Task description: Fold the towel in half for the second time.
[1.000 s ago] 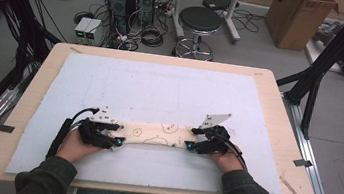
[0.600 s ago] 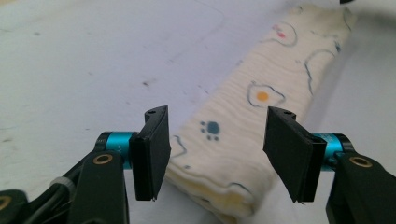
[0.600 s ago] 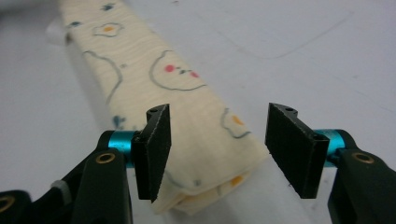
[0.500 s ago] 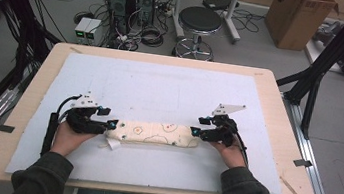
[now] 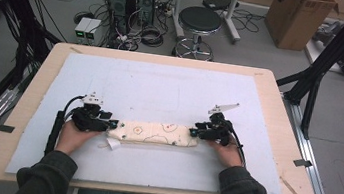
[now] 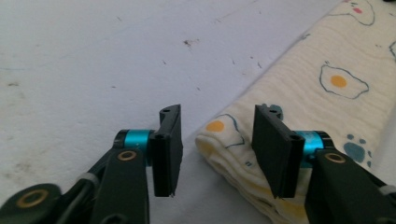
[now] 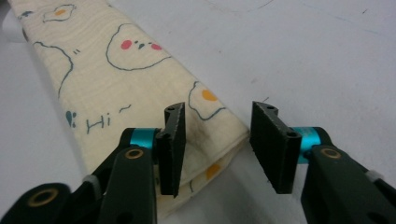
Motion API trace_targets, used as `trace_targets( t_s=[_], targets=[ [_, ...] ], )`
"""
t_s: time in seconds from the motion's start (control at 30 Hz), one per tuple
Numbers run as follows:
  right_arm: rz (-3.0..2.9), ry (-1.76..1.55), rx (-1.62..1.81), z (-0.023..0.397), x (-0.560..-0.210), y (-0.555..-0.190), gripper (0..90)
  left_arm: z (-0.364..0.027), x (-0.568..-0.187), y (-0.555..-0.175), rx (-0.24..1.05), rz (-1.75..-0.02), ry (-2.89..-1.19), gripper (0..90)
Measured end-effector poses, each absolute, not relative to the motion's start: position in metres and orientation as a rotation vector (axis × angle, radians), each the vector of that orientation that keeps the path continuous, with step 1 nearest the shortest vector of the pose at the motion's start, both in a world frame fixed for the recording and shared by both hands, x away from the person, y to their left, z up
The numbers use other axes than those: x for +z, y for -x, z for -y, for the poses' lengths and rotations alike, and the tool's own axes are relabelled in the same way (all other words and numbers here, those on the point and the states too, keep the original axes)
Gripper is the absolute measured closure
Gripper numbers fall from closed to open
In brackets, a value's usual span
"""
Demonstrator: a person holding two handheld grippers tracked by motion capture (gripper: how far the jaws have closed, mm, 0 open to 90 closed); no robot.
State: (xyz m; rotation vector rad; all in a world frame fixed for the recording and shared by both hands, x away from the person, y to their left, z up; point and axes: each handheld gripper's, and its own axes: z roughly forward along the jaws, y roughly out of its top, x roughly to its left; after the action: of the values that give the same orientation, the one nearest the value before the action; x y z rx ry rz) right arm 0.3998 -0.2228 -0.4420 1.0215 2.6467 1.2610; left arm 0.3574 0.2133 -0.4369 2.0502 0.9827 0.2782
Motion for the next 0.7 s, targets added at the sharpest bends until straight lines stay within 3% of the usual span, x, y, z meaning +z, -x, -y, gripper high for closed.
trace_targets(
  t_s=[0.3, 0.47, 0.7],
  targets=[
    [-2.7, -1.001, 1.276, 0.2212, -0.4422, -0.3975, 76.2, -0.208, -0.4392, -0.3559, 0.262, -0.95, -2.1, 70.5],
    [-2.698, -0.979, 1.279, 0.2214, -0.4409, -0.3969, 79.4, -0.2042, -0.4368, -0.3526, 0.309, -0.928, -2.109, 80.0],
    [-2.697, -0.967, 1.279, 0.2222, -0.436, -0.3946, 80.2, -0.2048, -0.4324, -0.3531, 0.339, -0.94, -2.074, 82.0]
  ],
)
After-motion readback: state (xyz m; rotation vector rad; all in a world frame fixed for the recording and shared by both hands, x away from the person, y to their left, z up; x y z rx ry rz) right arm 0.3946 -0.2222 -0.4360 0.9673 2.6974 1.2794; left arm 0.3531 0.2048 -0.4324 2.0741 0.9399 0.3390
